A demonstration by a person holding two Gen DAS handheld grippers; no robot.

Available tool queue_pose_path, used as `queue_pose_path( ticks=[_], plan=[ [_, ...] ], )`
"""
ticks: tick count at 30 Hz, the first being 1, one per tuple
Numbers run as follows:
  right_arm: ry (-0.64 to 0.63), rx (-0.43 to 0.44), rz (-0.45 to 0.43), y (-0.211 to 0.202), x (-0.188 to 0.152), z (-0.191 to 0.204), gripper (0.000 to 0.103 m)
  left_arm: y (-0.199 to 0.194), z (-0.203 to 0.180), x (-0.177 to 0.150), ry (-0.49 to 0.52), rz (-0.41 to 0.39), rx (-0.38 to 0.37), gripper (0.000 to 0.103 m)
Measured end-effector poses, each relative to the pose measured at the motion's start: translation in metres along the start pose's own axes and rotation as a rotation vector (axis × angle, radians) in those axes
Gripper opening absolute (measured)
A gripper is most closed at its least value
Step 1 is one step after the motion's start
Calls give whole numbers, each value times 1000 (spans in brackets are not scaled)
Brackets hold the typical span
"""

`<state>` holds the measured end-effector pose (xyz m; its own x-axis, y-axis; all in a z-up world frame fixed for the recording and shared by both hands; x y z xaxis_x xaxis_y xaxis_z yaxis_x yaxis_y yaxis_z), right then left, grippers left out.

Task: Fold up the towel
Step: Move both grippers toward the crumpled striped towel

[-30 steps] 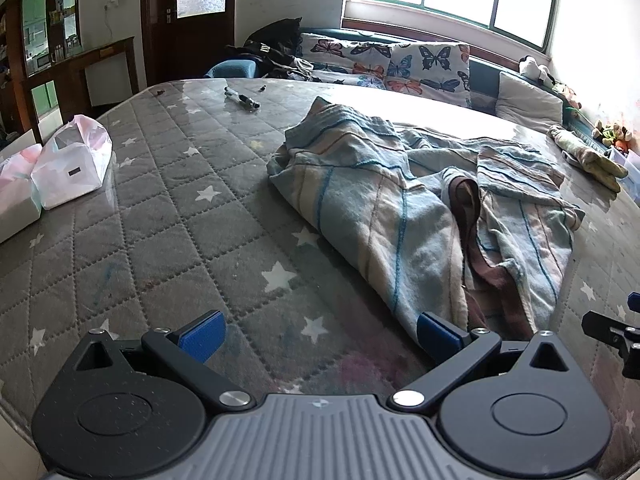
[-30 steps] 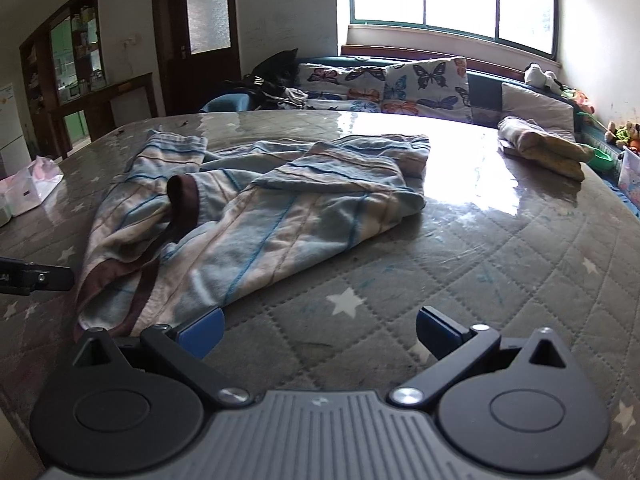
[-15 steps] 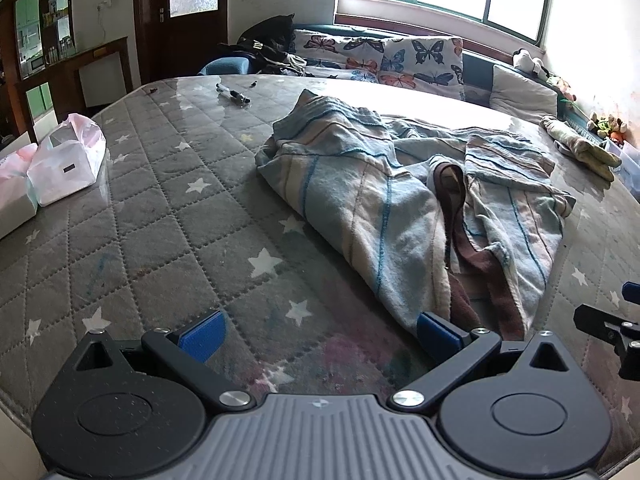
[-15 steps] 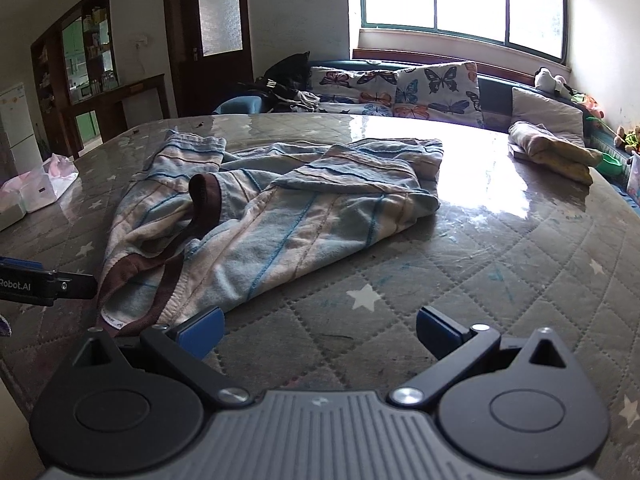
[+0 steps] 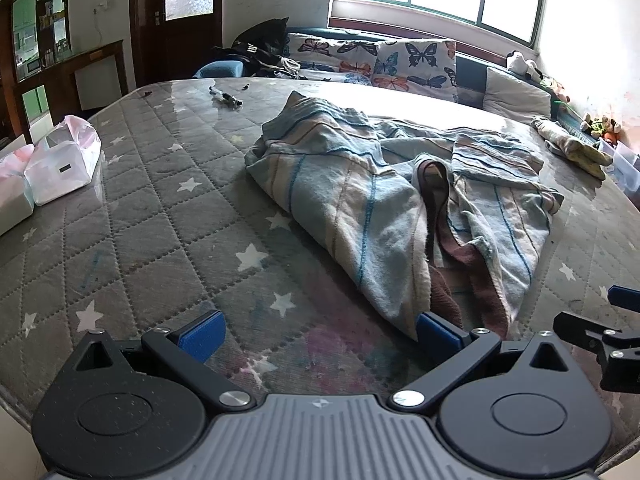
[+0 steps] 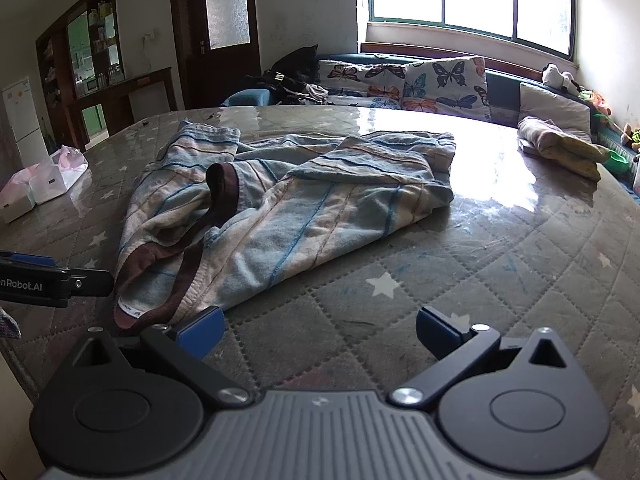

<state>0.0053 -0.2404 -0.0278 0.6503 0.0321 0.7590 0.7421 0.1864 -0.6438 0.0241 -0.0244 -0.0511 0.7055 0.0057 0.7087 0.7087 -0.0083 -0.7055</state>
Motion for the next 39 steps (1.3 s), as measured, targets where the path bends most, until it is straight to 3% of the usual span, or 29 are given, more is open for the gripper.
queue_pose_path(
  ticks=[39],
  plan=[
    [13, 21, 50, 14, 0, 6, 103, 8, -11, 11, 28, 15, -24, 103]
  ],
)
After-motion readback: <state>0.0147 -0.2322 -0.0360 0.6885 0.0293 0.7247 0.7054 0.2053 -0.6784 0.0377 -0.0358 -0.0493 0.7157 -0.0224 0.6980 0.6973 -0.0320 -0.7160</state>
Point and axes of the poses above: each gripper's, at about its wrist camera, not at the fingertips, and y roughly the way its jaws point, z to its left, x to its top, the point moved 7 cm from there along y, roughly the way its jaws point, and after that the axes turned 4 degrees about x, right-handed, at the moved point
